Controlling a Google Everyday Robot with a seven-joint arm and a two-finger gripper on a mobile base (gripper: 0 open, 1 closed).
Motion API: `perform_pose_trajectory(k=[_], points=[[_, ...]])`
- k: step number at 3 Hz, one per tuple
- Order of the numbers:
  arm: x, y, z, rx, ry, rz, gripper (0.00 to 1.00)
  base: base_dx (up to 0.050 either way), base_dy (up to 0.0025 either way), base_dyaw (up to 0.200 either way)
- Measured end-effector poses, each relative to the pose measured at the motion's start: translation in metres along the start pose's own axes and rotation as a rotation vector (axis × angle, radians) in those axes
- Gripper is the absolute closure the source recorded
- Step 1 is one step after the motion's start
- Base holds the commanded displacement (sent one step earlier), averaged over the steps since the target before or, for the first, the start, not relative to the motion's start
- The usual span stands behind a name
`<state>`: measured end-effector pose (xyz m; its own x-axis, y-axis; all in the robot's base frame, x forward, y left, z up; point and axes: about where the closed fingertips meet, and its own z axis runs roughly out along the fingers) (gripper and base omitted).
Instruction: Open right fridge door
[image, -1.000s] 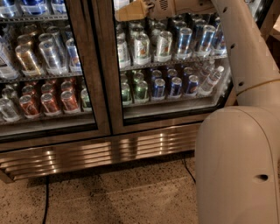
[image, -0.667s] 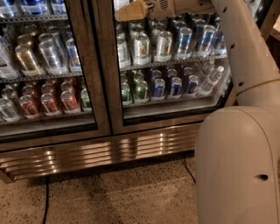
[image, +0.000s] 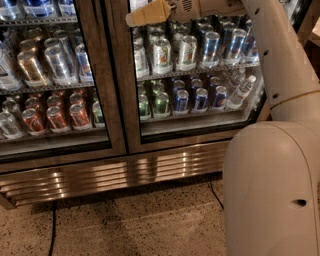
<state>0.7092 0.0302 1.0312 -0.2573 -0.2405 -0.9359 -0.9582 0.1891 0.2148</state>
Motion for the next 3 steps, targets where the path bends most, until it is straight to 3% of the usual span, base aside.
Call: perform_pose_trajectory(k=[1, 3], points=[[0.0, 0.0, 0.0001, 0.0, 0.0, 0.0, 0.0, 0.0, 0.0, 0.0], [0.0015, 0.0034, -0.0024, 0.0, 0.0, 0.0, 0.0, 0.0, 0.0, 0.0]])
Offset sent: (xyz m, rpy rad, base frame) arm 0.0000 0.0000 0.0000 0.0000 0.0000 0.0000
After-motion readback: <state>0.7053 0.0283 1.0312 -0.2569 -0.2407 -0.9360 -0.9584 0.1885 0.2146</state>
